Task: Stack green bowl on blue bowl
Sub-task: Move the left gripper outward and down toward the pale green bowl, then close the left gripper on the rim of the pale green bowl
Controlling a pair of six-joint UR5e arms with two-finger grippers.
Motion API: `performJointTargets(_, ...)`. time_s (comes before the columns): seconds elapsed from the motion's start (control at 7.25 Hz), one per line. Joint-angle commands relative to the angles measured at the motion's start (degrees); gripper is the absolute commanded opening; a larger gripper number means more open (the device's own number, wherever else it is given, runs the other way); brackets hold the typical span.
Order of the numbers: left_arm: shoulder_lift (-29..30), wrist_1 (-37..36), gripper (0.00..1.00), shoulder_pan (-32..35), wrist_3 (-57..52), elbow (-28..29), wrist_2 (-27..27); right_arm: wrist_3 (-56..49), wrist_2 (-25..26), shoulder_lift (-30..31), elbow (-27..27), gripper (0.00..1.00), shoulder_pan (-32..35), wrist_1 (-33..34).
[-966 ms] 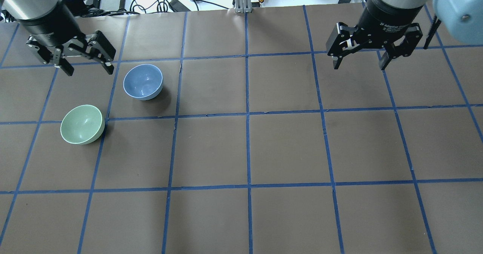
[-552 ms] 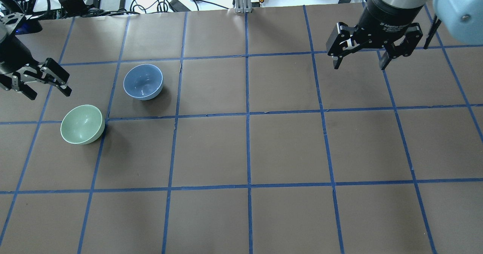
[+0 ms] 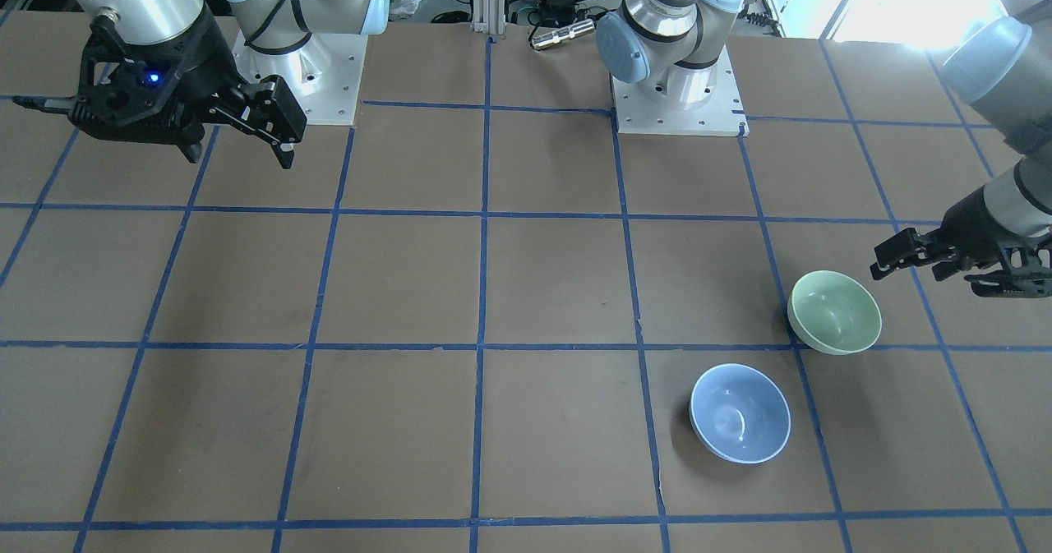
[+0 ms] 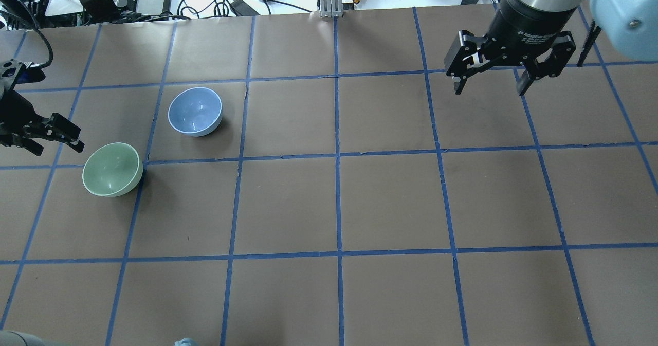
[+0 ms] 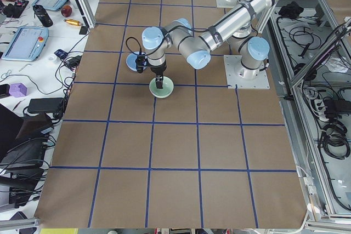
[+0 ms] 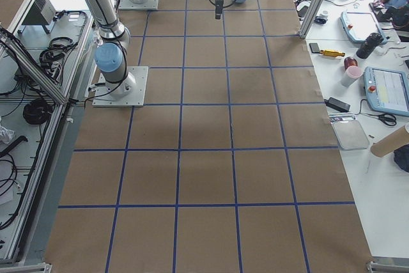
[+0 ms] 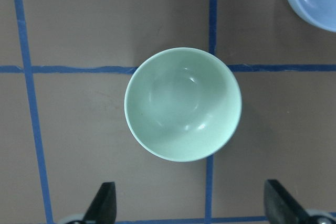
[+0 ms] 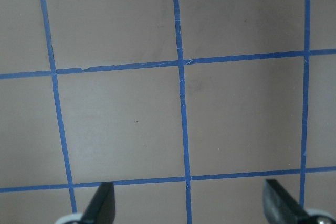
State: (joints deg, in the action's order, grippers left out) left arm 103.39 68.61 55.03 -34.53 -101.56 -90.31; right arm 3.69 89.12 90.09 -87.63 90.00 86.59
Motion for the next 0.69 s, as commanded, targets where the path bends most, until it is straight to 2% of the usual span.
performJointTargets(0.0,4.1,-8.5,1.0,-1.3,-3.0,-3.2,0.0,0.0,0.0,0.0,0.0,1.0,0.0,0.0)
performJointTargets(0.14,4.9,-9.4,1.0,-1.9,-3.1,-3.7,0.0,0.0,0.0,0.0,0.0,1.0,0.0,0.0)
performJointTargets(0.41,6.8,-10.8,0.9,-1.9,-3.3,-4.3,1.6,0.0,0.0,0.0,0.0,1.0,0.0,0.0)
performJointTargets(0.55,7.1,-10.9,0.57,-2.1,-3.3,-4.7,1.7,0.0,0.0,0.0,0.0,1.0,0.0,0.1)
